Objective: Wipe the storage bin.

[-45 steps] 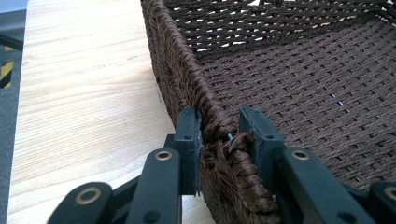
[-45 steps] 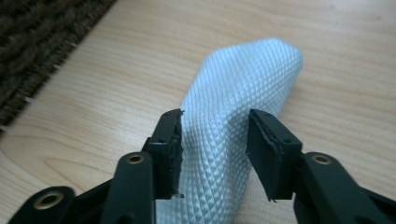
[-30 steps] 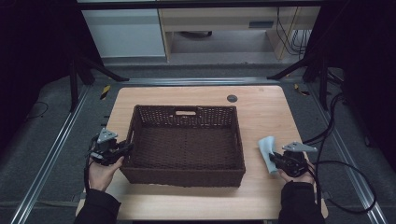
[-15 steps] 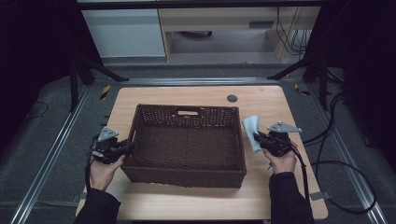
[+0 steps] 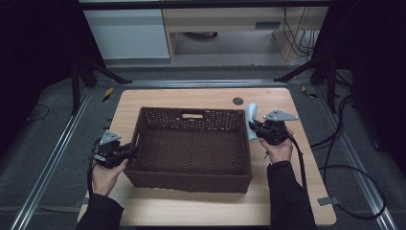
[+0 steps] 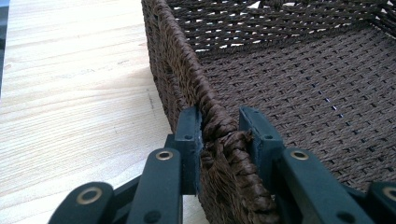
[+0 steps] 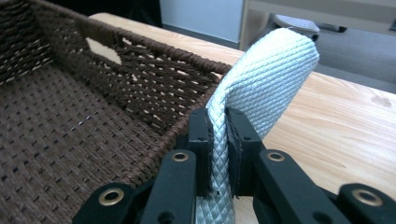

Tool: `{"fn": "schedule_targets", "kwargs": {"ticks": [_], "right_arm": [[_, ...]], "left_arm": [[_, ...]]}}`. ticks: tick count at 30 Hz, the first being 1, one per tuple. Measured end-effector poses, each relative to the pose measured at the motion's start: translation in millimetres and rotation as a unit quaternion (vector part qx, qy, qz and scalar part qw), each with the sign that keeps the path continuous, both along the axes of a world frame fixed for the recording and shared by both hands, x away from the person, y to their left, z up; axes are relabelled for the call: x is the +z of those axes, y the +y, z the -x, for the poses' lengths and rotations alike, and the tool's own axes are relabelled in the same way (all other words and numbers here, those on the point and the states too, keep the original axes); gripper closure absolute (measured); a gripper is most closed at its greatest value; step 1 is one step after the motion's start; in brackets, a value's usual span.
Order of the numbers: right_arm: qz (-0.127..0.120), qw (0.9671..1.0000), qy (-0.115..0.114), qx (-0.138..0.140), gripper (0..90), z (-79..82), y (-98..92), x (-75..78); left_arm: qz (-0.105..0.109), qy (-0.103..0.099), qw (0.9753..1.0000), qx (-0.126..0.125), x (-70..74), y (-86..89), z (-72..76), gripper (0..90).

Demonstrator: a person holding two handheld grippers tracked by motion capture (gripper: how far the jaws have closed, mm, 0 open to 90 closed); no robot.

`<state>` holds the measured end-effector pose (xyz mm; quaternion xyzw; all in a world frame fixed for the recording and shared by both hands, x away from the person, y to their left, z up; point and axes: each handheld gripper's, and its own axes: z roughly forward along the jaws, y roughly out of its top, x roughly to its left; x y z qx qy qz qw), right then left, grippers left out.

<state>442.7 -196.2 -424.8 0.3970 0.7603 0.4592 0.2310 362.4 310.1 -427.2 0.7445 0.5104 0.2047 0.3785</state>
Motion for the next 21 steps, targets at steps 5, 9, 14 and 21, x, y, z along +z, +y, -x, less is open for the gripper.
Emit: {"fn": "schedule_targets", "kwargs": {"ticks": [5,9,14,21], "right_arm": [[0.012,0.9995,0.028,0.006,82.3,-3.2,1.5,-13.7],[0.028,0.9978,0.059,0.009,82.3,-4.7,0.3,-31.5],[0.049,0.9931,0.106,0.013,82.2,-7.0,-0.1,-59.5],[0.019,0.9968,0.077,0.013,82.2,-5.9,-3.6,-42.0]], "left_arm": [[-0.003,-0.001,1.0000,0.001,0.3,-0.6,0.4,69.2],[-0.005,-0.001,1.0000,0.000,0.5,-0.9,0.2,69.2],[-0.006,-0.002,1.0000,0.000,0.6,-1.1,0.3,69.2],[-0.006,-0.002,1.0000,0.000,0.6,-1.1,0.3,69.3]]}}
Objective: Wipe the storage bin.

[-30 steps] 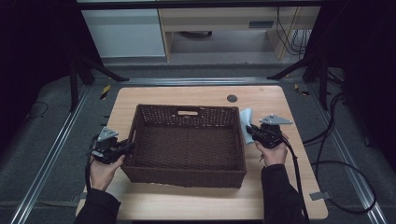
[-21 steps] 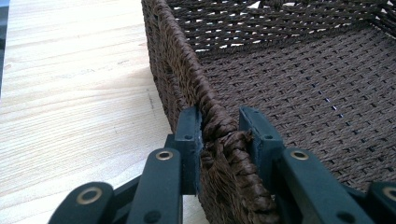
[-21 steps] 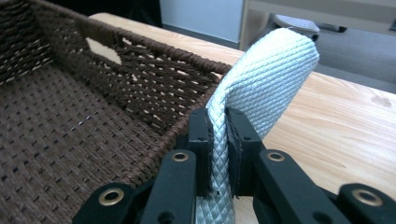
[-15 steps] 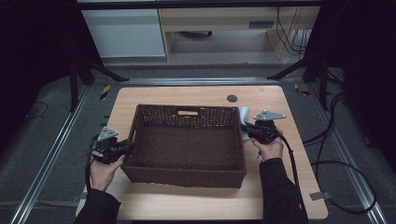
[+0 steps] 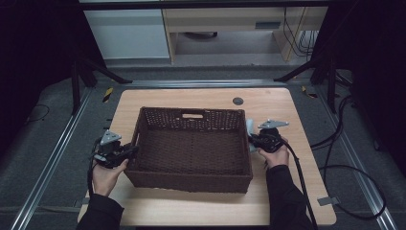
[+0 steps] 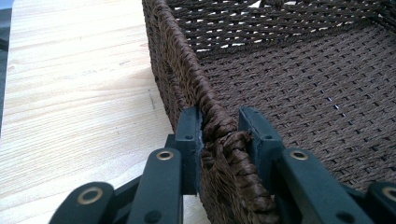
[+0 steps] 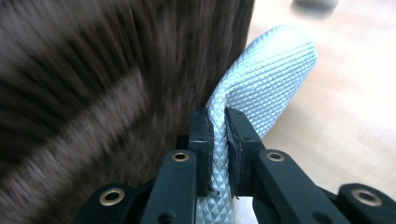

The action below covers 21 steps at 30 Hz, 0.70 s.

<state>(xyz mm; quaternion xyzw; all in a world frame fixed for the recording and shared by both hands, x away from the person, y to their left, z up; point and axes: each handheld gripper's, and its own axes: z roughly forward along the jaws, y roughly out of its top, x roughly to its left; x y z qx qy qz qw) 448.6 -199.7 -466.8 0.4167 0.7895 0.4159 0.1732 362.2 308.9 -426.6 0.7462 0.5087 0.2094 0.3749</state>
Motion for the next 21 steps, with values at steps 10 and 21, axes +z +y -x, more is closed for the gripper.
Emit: {"fn": "schedule_targets", "kwargs": {"ticks": [10,21], "right_arm": [[-0.022,0.9972,-0.070,0.012,82.2,3.4,-3.4,42.3],[0.022,0.9995,0.008,0.019,82.1,-2.3,2.4,-5.2]], "left_arm": [[0.000,-0.001,1.0000,0.001,-0.1,-0.2,0.2,69.3],[-0.002,-0.002,1.0000,0.002,0.1,-3.1,-5.2,69.6]]}}
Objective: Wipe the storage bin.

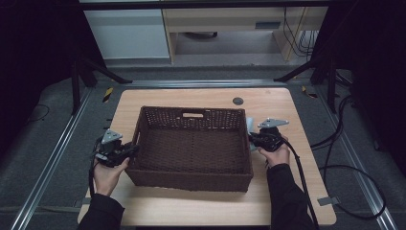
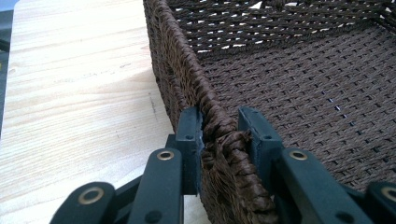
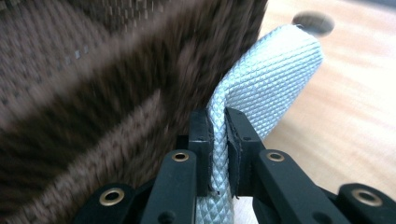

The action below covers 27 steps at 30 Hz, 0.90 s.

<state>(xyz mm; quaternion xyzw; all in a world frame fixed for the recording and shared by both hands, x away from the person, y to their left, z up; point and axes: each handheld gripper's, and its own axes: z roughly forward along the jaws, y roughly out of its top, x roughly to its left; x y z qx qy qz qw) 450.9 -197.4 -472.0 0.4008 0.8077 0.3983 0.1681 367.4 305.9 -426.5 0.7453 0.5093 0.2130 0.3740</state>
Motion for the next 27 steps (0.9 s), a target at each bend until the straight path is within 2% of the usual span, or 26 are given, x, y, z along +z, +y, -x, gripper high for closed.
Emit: {"fn": "schedule_targets", "kwargs": {"ticks": [3,5,6,10,13,15,18,20,24,25,27], "right_arm": [[0.013,0.9995,0.027,-0.001,82.1,-2.0,0.6,-12.4],[0.018,0.9993,0.033,0.001,82.1,-2.2,1.5,-14.6],[0.016,0.9994,0.031,0.003,82.1,-1.4,2.6,-12.9],[-0.023,0.9997,-0.010,-0.003,82.1,4.5,-3.9,8.8],[-0.040,0.9981,-0.045,-0.003,82.2,11.2,-8.2,32.0],[-0.038,0.9974,-0.060,0.001,82.2,14.0,-8.8,43.4],[-0.029,0.9976,-0.063,0.006,82.2,15.9,-7.7,47.8],[-0.019,0.9983,-0.055,0.011,82.2,18.5,-5.5,42.6],[-0.007,0.9994,-0.032,0.011,82.2,19.1,-4.6,24.4],[-0.003,0.9996,-0.025,0.011,82.2,19.0,-4.8,19.0],[0.000,0.9999,-0.012,0.011,82.1,19.2,-4.2,7.9]], "left_arm": [[-0.001,0.000,1.0000,-0.001,0.1,-0.5,-1.7,69.4],[-0.001,0.001,1.0000,-0.001,0.4,-0.4,-1.8,68.9],[-0.003,-0.001,1.0000,0.003,0.3,0.1,-1.4,65.1],[-0.010,-0.005,0.9999,0.013,1.1,0.9,-0.4,55.7],[0.000,-0.010,0.9999,0.011,4.3,2.7,2.2,51.8],[0.002,-0.011,0.9999,0.007,7.8,3.5,6.2,49.7],[-0.003,-0.009,0.9999,0.002,8.7,2.1,10.6,50.4],[-0.006,-0.008,0.9999,-0.001,6.9,0.3,15.2,55.6],[0.003,0.001,1.0000,0.001,2.4,1.3,15.9,61.8],[0.013,0.007,0.9999,-0.001,1.0,2.7,15.3,63.0],[0.013,0.006,0.9999,0.000,0.5,2.2,15.1,65.9]]}}
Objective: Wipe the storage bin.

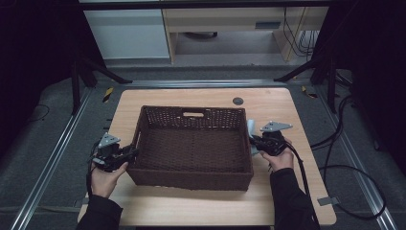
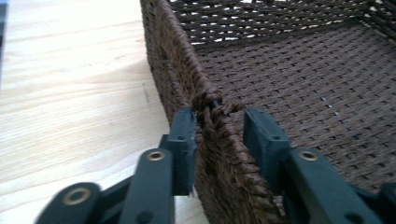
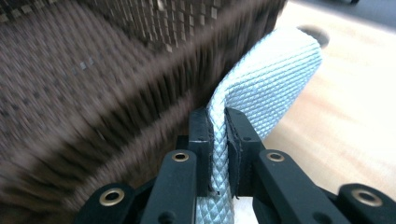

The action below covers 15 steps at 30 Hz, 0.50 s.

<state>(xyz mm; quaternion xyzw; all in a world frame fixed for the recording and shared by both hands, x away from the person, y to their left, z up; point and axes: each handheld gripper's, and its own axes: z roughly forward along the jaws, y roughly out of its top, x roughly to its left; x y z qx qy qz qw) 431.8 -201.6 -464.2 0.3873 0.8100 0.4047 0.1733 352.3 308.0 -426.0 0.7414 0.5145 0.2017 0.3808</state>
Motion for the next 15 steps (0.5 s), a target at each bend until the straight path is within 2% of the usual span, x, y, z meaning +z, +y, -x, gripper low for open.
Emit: {"fn": "schedule_targets", "kwargs": {"ticks": [2,4,7,10,11,12,13,15], "right_arm": [[0.008,0.9999,0.015,-0.001,82.1,-0.5,0.9,-9.0],[0.013,0.9994,0.032,-0.002,82.1,-1.8,2.6,-17.9],[0.014,0.9990,0.041,0.004,82.1,-1.2,5.9,-22.9],[0.008,0.9995,0.031,0.004,82.0,-0.8,5.2,-17.4],[-0.009,0.9999,0.013,0.000,82.1,0.3,2.4,-7.9],[-0.009,0.9999,0.013,0.000,82.1,0.3,2.4,-7.9],[-0.024,0.9997,-0.008,-0.004,82.1,1.9,-0.5,3.5],[-0.035,0.9991,-0.024,-0.002,82.1,3.0,-2.2,13.8]], "left_arm": [[-0.012,-0.001,0.9999,0.003,0.6,-2.5,0.3,67.6],[-0.014,-0.003,0.9999,0.004,0.7,-3.1,0.5,68.5],[-0.016,-0.006,0.9998,0.005,0.7,-3.6,0.5,69.4],[-0.018,-0.007,0.9998,0.006,0.7,-3.9,-0.1,69.8],[-0.018,-0.009,0.9998,0.006,0.7,-4.1,-0.5,70.1],[-0.019,-0.009,0.9998,0.006,0.7,-4.3,-1.1,70.1],[-0.018,-0.009,0.9998,0.007,0.5,-4.5,-3.0,70.2],[-0.019,-0.009,0.9997,0.007,0.5,-4.7,-5.9,70.2]]}}
